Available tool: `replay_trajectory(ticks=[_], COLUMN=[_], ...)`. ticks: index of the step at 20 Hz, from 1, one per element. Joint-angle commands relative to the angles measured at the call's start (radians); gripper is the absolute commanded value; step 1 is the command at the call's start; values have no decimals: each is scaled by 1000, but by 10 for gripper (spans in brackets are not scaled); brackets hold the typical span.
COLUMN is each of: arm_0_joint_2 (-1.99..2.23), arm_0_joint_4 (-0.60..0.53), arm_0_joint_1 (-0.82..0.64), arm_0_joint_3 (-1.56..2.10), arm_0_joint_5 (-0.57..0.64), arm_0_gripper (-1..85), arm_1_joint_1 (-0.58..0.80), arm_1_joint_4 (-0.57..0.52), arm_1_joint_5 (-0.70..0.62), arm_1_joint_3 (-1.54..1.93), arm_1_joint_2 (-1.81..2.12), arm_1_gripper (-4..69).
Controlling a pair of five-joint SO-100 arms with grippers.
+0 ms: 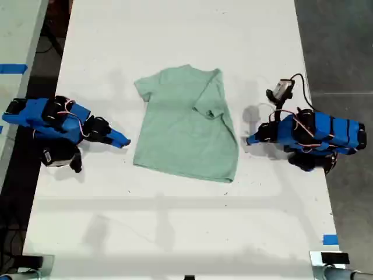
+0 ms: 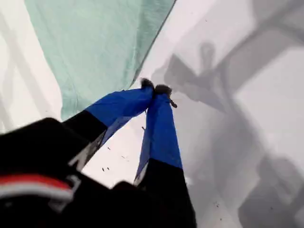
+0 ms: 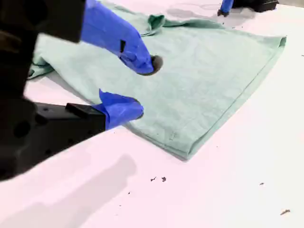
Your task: Fold t shirt
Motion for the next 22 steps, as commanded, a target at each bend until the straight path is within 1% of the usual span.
replay_trajectory(ticks=[1, 4, 5, 9, 10, 11, 12, 13, 14, 16, 17, 19, 20, 22], arm_0_joint_2=[5, 5, 5, 6, 8, -12, -175, -428, -669, -1078, -1226, -1480, -1614, -1839], arm_0_joint_4=[-158, -160, -153, -147, -173, -189, -153, -115, -80, 67, 84, 81, 86, 83], arm_0_joint_1=[-316, -322, -325, -307, -302, -319, -393, -434, -477, -647, -742, -902, -956, -996], arm_0_joint_3=[23, 26, 31, 26, -3, -67, -179, -353, -548, -943, -1075, -1252, -1330, -1443], arm_0_joint_5=[206, 199, 172, 130, 127, 141, 149, 190, 272, 495, 621, 792, 841, 894], arm_0_gripper=[0, 0, 0, 0, -1, -1, -1, -1, 11, 104, 112, 131, 142, 167], arm_1_joint_1=[-37, -38, -38, -38, -38, -37, -35, -32, -32, -35, -35, -38, -38, -41], arm_1_joint_4=[23, 23, 23, 23, 23, 23, 23, 23, 23, 23, 23, 23, 23, 23], arm_1_joint_5=[54, 57, 57, 63, 63, 63, 61, 60, 58, 60, 61, 60, 58, 55], arm_1_joint_3=[37, 37, 37, 37, 37, 37, 37, 37, 37, 37, 37, 37, 37, 37], arm_1_joint_2=[14, 14, 14, 14, 14, 14, 14, 14, 14, 14, 14, 14, 14, 14], arm_1_gripper=[8, 8, 8, 8, 8, 8, 8, 8, 8, 8, 8, 8, 8, 8])
